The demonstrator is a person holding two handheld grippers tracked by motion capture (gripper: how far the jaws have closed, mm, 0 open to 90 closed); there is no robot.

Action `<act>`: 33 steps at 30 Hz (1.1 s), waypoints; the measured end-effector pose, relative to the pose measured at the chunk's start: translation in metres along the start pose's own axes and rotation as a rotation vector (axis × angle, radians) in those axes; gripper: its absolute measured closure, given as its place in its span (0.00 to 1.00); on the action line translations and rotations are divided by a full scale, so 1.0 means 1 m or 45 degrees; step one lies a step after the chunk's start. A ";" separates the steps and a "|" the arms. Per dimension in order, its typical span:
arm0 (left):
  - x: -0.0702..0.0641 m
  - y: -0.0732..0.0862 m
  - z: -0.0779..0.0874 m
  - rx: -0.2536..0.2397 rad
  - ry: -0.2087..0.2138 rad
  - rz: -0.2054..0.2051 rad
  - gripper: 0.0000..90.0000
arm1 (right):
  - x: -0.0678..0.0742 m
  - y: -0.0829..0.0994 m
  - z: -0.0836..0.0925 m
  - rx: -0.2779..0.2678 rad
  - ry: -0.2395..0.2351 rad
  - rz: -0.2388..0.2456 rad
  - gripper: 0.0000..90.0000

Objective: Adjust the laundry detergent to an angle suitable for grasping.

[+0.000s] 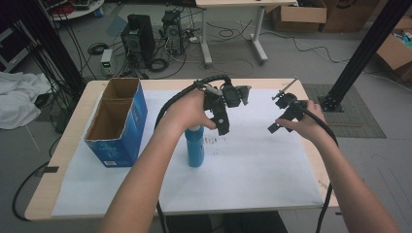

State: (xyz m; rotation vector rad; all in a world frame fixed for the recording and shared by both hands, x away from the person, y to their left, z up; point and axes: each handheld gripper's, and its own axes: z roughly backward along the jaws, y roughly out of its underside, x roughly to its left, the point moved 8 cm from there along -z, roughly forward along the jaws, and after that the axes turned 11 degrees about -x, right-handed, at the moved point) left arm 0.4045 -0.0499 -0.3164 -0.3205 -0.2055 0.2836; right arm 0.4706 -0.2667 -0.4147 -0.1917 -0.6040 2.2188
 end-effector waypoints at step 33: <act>-0.004 -0.006 0.000 0.004 -0.005 -0.019 0.21 | -0.002 0.004 0.002 -0.003 -0.004 -0.007 0.31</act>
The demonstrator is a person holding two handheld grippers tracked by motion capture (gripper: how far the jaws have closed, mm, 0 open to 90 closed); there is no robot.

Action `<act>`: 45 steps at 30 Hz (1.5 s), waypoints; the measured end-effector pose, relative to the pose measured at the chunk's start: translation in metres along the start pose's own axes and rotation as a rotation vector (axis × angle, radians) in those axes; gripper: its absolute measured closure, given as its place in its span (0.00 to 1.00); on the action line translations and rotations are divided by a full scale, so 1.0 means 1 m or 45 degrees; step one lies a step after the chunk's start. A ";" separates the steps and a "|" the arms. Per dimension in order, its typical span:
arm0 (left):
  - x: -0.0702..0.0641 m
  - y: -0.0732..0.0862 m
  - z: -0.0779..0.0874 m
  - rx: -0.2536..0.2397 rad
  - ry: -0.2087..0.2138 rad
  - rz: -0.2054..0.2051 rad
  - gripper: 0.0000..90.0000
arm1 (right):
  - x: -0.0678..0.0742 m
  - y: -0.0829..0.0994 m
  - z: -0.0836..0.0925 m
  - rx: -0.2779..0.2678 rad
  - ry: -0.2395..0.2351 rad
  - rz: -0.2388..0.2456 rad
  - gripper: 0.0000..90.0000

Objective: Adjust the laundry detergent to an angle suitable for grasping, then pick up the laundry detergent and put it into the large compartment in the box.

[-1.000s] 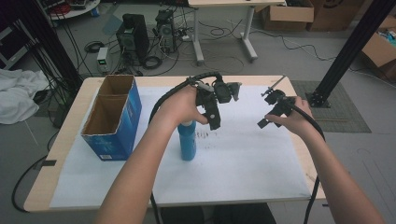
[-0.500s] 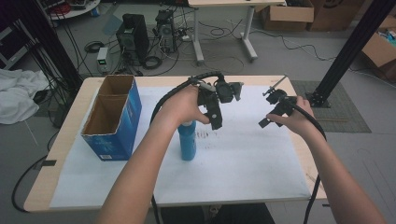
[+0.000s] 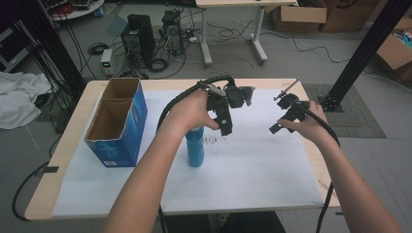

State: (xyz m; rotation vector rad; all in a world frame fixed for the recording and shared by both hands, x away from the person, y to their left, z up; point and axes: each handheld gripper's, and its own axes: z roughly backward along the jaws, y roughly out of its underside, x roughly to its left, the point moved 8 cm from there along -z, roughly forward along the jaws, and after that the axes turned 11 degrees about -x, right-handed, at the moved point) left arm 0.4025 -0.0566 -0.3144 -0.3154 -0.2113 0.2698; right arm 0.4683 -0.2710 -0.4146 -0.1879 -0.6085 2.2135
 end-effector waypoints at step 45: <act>0.020 0.015 0.036 -0.027 -0.198 0.293 0.19 | -0.002 0.000 0.010 -0.036 -0.010 -0.003 0.31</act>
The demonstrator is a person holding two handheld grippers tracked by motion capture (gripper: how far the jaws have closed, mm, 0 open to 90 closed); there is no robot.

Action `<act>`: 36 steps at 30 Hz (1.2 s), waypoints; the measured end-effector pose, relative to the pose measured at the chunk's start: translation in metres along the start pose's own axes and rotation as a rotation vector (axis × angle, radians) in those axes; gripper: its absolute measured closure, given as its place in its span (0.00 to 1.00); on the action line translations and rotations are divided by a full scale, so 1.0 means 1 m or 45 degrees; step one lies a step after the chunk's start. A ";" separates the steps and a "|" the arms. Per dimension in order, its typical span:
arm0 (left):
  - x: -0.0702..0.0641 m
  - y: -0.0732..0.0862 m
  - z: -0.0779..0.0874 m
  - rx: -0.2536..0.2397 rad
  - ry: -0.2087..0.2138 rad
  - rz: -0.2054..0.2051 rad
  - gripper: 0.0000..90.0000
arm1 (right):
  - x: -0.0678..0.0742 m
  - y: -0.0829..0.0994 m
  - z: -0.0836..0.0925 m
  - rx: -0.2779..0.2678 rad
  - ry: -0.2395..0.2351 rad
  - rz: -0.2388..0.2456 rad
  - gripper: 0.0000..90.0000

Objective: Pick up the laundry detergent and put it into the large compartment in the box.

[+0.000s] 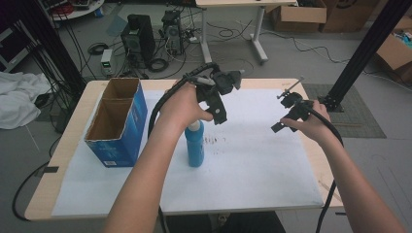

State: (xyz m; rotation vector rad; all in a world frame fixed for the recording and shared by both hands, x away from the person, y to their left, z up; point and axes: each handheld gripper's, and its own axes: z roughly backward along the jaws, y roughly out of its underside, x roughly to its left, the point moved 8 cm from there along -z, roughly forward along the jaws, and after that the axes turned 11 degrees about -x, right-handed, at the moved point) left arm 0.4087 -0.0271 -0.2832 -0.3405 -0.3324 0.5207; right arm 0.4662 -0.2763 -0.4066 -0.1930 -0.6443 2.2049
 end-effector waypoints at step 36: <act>0.001 0.040 -0.018 0.108 -0.069 0.355 0.19 | 0.004 0.002 -0.006 -0.013 -0.027 0.009 0.31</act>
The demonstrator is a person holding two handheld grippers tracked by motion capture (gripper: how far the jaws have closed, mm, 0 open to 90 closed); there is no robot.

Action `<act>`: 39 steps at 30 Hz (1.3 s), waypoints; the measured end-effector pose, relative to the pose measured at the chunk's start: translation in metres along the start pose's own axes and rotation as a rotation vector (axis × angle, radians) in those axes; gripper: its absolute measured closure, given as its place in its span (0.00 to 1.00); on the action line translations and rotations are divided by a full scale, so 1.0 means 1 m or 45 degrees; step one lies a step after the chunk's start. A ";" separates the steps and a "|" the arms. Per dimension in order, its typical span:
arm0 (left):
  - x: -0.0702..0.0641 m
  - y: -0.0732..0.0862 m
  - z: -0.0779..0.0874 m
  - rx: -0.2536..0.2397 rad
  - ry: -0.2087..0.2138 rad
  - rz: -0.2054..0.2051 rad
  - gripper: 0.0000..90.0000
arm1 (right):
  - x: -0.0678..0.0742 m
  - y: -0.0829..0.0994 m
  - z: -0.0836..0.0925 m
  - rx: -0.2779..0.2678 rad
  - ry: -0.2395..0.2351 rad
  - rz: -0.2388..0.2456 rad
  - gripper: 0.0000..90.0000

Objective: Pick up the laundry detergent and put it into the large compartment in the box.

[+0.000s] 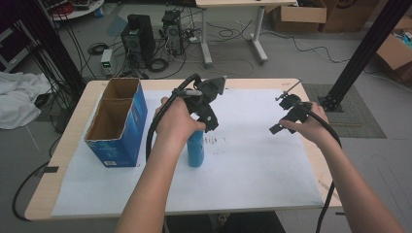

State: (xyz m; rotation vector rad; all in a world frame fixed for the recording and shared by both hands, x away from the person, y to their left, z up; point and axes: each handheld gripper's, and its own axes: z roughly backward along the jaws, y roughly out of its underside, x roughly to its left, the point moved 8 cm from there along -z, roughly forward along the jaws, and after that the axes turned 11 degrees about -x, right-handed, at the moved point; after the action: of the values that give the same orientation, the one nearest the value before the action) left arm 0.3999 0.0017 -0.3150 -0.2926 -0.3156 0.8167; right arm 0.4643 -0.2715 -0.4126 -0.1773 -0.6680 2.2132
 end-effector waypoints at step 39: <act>-0.002 0.012 -0.030 0.117 -0.016 0.244 0.23 | 0.002 0.003 -0.009 -0.008 -0.012 0.016 0.31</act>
State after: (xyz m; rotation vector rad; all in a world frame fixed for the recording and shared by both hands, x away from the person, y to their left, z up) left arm 0.4017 0.0038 -0.3469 -0.2341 -0.2632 1.0191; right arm 0.4636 -0.2683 -0.4213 -0.1750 -0.6805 2.2257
